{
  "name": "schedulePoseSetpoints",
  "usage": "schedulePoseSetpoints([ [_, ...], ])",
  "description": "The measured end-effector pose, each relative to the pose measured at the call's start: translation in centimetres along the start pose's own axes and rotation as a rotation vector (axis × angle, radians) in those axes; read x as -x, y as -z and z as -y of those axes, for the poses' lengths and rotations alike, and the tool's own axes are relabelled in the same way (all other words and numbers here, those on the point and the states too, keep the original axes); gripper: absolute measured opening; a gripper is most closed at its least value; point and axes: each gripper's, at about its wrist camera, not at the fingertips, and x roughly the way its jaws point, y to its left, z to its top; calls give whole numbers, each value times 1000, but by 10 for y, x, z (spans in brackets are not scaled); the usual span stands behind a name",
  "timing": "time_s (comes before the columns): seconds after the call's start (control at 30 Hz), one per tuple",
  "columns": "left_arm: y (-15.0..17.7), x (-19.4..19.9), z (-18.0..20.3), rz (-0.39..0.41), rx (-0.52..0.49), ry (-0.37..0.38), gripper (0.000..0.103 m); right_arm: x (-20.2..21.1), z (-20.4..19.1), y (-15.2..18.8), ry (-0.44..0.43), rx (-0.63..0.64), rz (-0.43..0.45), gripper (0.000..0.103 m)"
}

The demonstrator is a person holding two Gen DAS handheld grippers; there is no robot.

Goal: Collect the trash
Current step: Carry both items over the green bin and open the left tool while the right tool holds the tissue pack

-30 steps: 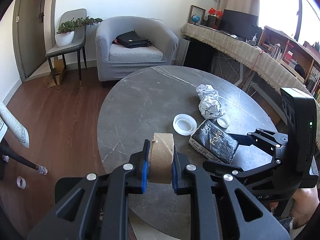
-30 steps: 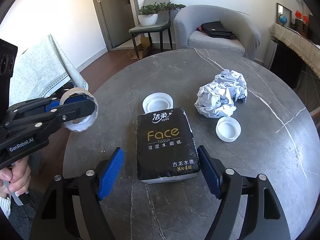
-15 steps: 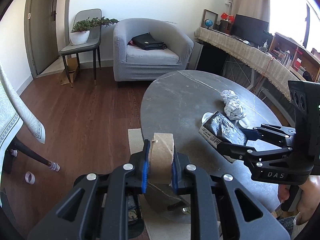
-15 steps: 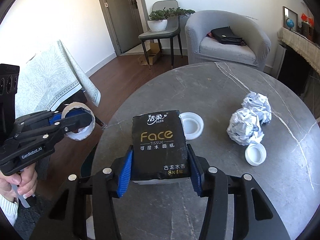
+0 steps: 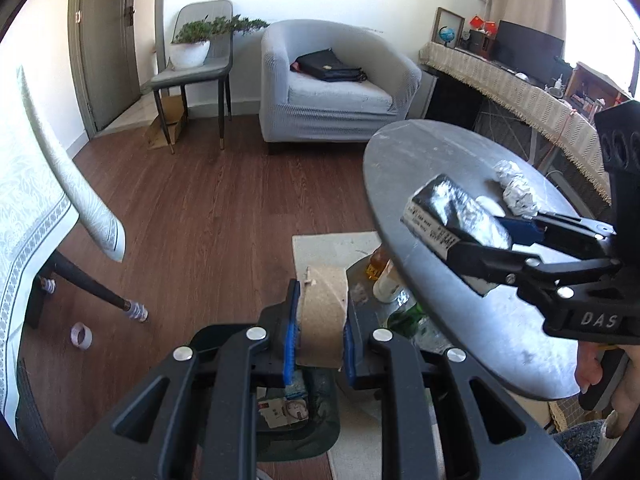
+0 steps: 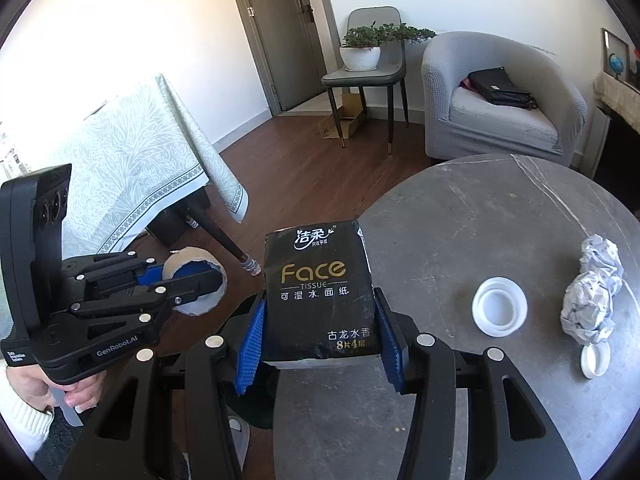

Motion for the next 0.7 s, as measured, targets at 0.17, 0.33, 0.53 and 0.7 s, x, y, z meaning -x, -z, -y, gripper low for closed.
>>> schedulePoseSetpoints([
  [0.17,11,-11,-24,-61,54,-2,20,-10,-11,-5,-18,6,-3,51],
  [0.33,26,-20,-41,-99,64,-14,20,-20,-22,-10,-57,6,1,51],
  [0.53,43,-27,-60,-151,87,-35,20,-38,-41,-14,-94,26,-17,51],
  [0.7,57,-39,-76,-211,92,-65,20,-58,-56,-16,-113,41,-46,51],
])
